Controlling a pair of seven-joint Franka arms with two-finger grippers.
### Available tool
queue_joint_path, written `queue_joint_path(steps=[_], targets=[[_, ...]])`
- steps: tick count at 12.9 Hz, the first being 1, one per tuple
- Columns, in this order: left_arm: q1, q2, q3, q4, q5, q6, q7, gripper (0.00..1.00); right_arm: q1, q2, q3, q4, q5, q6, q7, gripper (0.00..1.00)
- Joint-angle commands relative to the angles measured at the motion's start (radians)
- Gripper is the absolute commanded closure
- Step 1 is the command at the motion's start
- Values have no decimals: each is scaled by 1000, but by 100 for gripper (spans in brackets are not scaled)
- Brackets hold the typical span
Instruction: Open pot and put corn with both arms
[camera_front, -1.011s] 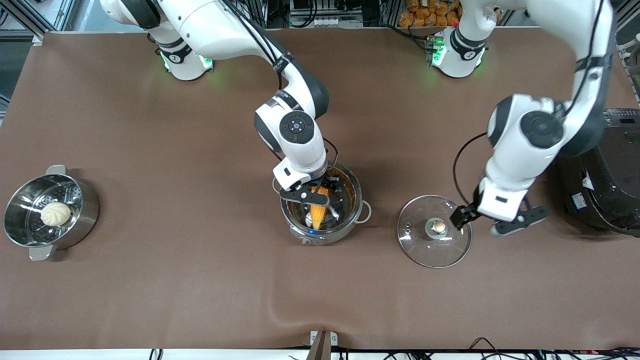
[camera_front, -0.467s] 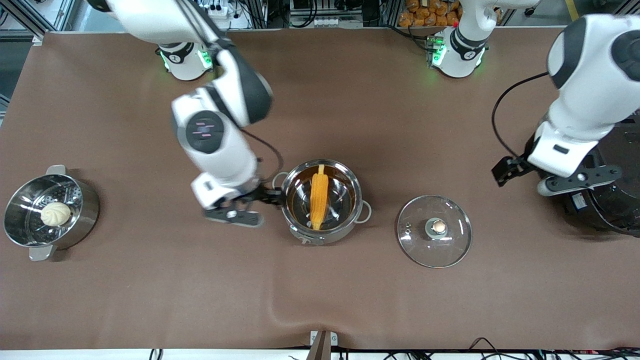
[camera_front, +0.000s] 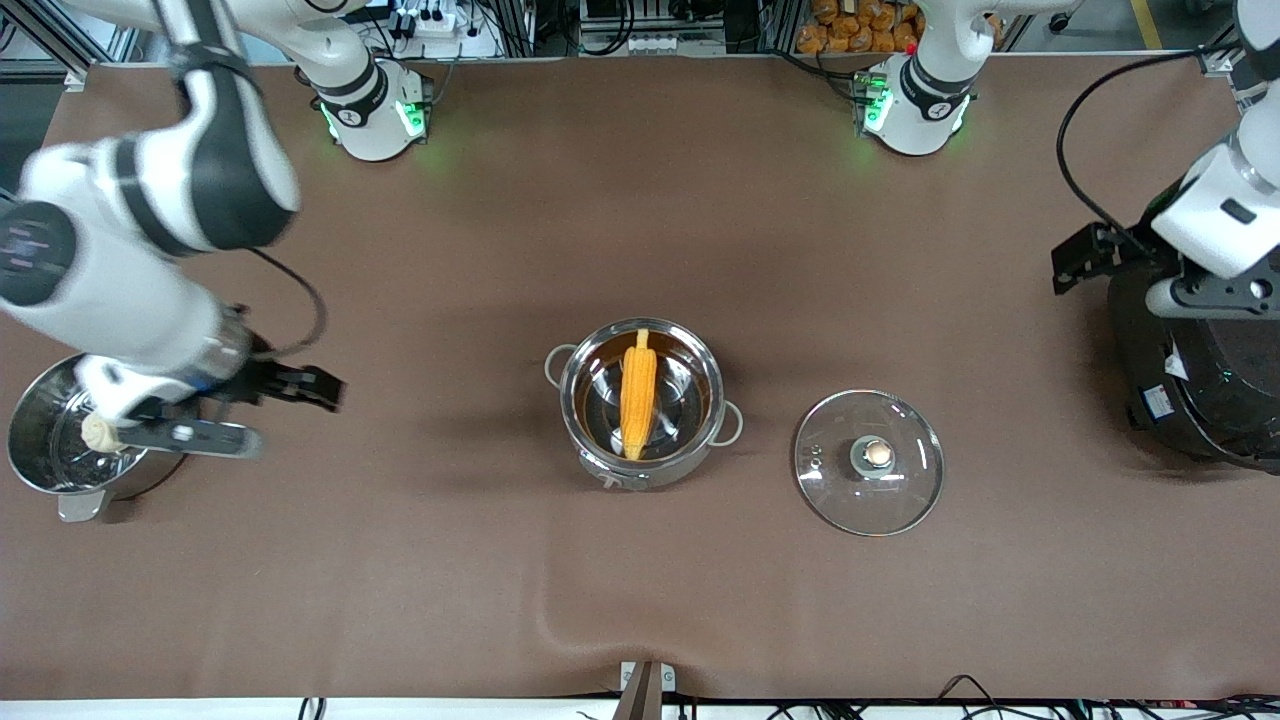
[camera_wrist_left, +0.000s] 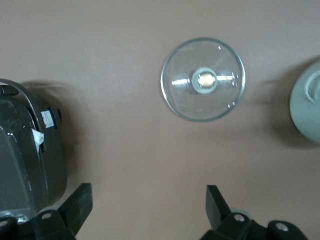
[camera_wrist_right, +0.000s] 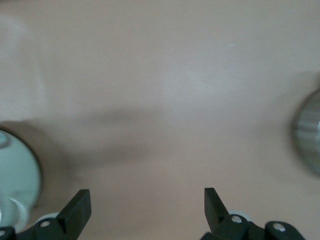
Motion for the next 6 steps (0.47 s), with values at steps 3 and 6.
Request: queue_joint_path(steps=[3,6], targets=[[-19,-32,-9,39,-35,-96,113,0,-186,-273,25,-232,0,-8,-218,0],[-19,-26,-15,41,-32,-96,105,0,-216,-392,24,-278,0,-11,-220,0]])
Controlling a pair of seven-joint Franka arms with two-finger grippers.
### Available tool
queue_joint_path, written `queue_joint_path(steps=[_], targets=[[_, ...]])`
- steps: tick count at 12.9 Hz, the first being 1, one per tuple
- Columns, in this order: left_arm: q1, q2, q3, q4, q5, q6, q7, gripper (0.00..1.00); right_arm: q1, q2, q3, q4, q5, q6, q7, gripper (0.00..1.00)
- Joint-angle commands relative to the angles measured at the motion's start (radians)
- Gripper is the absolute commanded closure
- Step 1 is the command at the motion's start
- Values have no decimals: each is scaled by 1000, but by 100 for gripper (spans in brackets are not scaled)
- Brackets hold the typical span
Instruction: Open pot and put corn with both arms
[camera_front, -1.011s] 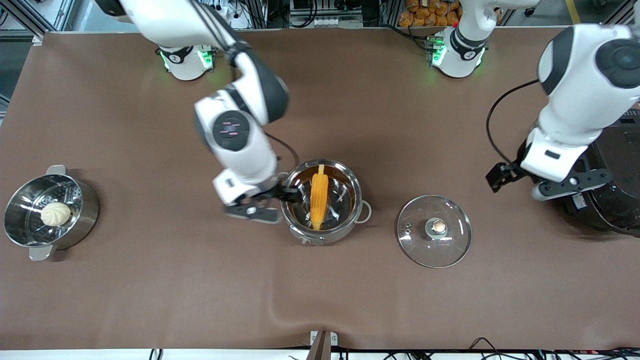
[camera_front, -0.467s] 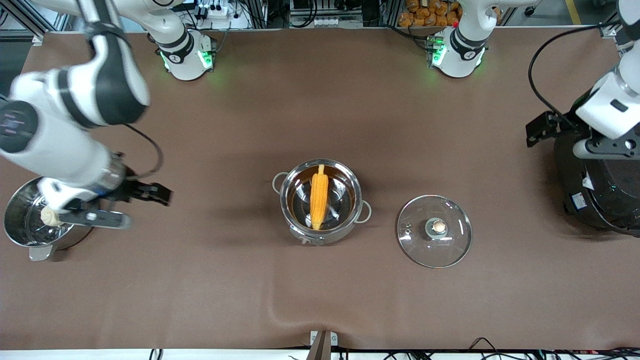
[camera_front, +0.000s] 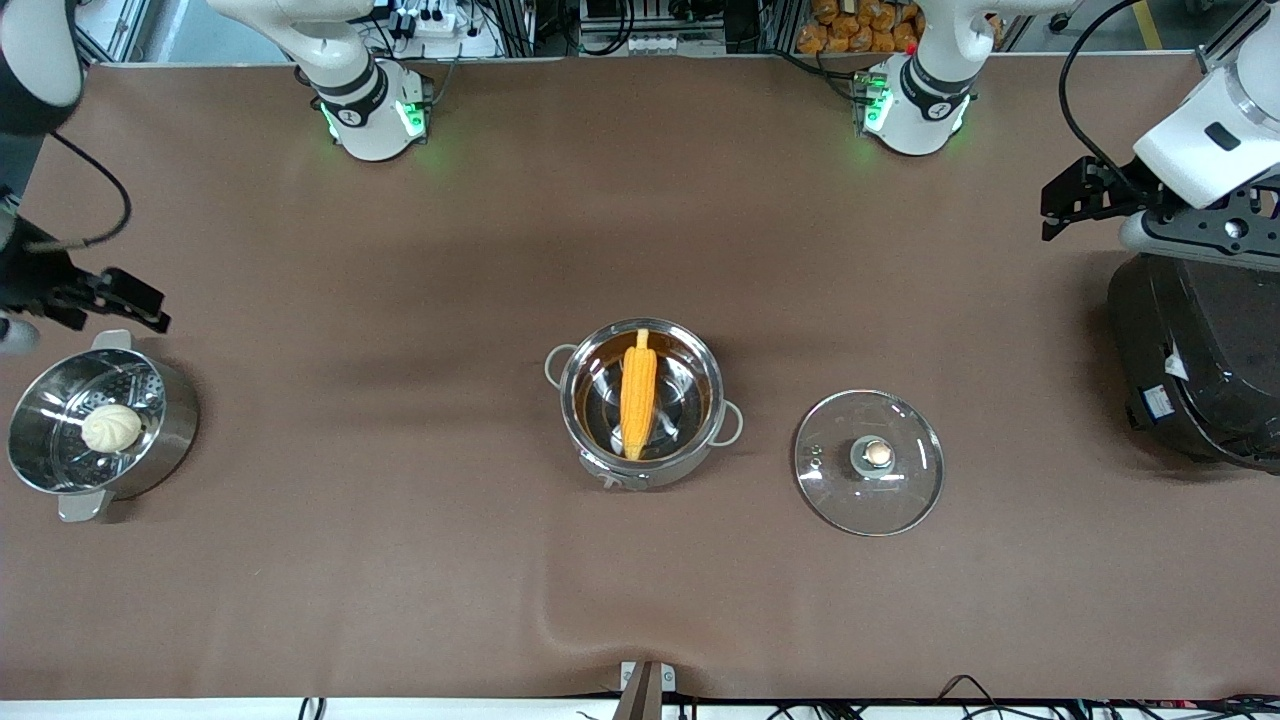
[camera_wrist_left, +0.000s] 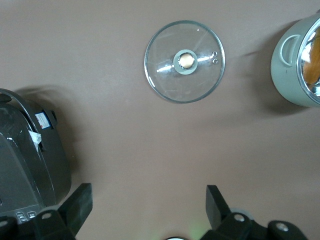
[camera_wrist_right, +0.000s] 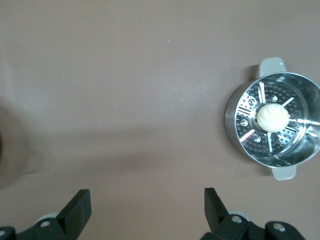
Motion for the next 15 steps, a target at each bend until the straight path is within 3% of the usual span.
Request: queue_joint_path(steps=[1,4,15], targets=[[9,3,-1,16,-19,-20,24,0,-30,-108,18,-61,-2,-29,-10,0],[15,6,2,16,-20,-22,26,0,-40,-96,14,47,0,-188,-13,0],[9,4,-1,16,-49,-20,18,0,-40,-101,0,48,-2,-205,-13,0]])
